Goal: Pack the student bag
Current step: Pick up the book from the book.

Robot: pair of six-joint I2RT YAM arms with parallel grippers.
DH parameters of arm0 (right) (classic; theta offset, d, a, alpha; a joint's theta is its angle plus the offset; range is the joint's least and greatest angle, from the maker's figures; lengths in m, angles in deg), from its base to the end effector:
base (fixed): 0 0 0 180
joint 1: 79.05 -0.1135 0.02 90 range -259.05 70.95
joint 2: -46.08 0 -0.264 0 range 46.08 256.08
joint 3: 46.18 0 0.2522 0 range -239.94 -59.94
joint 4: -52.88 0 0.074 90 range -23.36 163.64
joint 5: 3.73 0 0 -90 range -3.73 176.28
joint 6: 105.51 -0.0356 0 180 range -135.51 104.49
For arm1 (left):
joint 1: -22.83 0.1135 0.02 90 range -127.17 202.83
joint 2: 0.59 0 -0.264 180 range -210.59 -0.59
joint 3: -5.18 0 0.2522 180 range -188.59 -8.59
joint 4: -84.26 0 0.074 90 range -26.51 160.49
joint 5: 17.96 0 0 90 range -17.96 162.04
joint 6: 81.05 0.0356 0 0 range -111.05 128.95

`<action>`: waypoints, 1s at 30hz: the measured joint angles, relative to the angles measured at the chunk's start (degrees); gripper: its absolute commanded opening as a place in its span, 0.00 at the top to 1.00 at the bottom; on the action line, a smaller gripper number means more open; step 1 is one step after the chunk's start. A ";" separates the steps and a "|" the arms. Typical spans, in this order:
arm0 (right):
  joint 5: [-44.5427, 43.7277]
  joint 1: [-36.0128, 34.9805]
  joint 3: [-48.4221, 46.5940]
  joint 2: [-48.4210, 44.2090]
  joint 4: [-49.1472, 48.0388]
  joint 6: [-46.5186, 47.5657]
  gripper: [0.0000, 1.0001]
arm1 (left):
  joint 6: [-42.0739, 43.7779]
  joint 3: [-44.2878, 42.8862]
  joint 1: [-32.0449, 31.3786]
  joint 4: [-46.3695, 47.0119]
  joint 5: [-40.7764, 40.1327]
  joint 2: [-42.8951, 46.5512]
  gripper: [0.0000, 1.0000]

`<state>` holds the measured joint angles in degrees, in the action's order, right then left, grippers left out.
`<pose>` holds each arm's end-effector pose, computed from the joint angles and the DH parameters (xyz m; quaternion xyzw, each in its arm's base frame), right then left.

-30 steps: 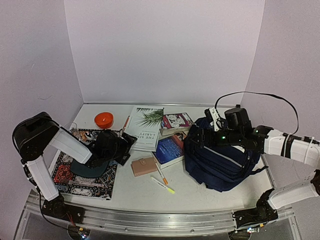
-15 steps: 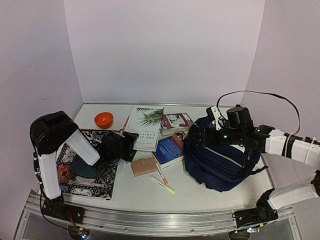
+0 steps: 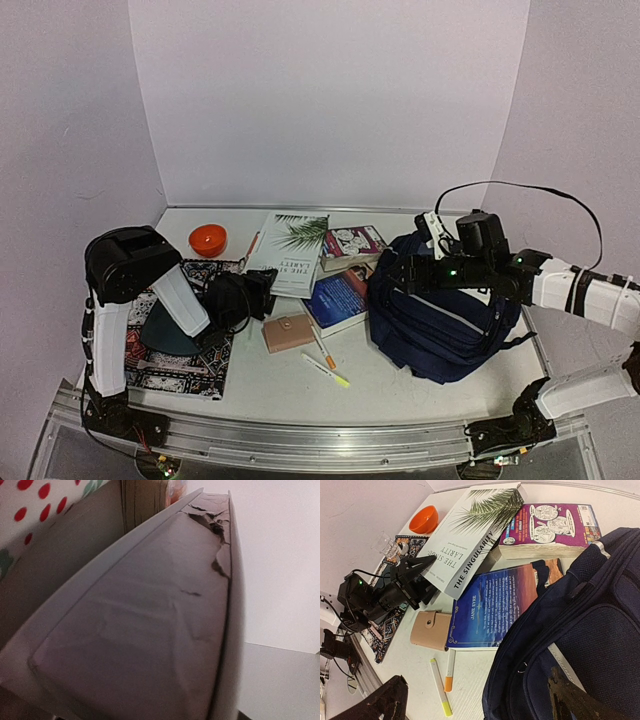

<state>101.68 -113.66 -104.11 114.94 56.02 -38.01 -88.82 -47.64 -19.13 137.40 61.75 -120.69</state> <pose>0.2230 0.1654 0.2856 -0.1644 0.7682 0.3842 0.4849 0.2686 -0.2330 0.0826 -0.4164 0.6684 -0.5505 0.2772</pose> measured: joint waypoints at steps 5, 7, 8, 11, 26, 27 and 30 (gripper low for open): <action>0.07 0.21 0.00 -0.02 0.35 0.21 0.02 | 0.01 -0.49 -0.04 3.17 -0.89 -0.15 0.61; 0.11 0.24 0.00 -0.02 0.55 0.35 0.02 | 0.24 -0.79 -0.17 4.12 -1.18 -0.15 0.64; 0.13 0.24 0.00 -0.02 0.75 0.47 0.02 | 0.41 -0.84 -0.29 4.37 -1.39 -0.15 0.66; -0.03 0.24 -0.02 -0.04 2.25 1.46 0.02 | 1.50 -0.85 -0.76 4.71 -1.96 0.37 0.67; -2.80 -0.01 -4.44 4.35 20.92 7.88 0.17 | 9.30 4.17 -1.22 3.40 -1.18 10.38 0.71; -2.74 -0.22 -4.58 4.87 21.58 8.00 0.18 | 9.94 4.57 -1.22 3.19 -1.02 11.23 0.71; -2.47 -1.20 -4.61 6.29 23.23 8.37 0.21 | 11.82 6.02 -1.22 2.62 -0.21 14.57 0.71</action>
<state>99.21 -114.86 -108.72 121.23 79.25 -29.65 -77.00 -41.62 -20.35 140.02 61.54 -106.11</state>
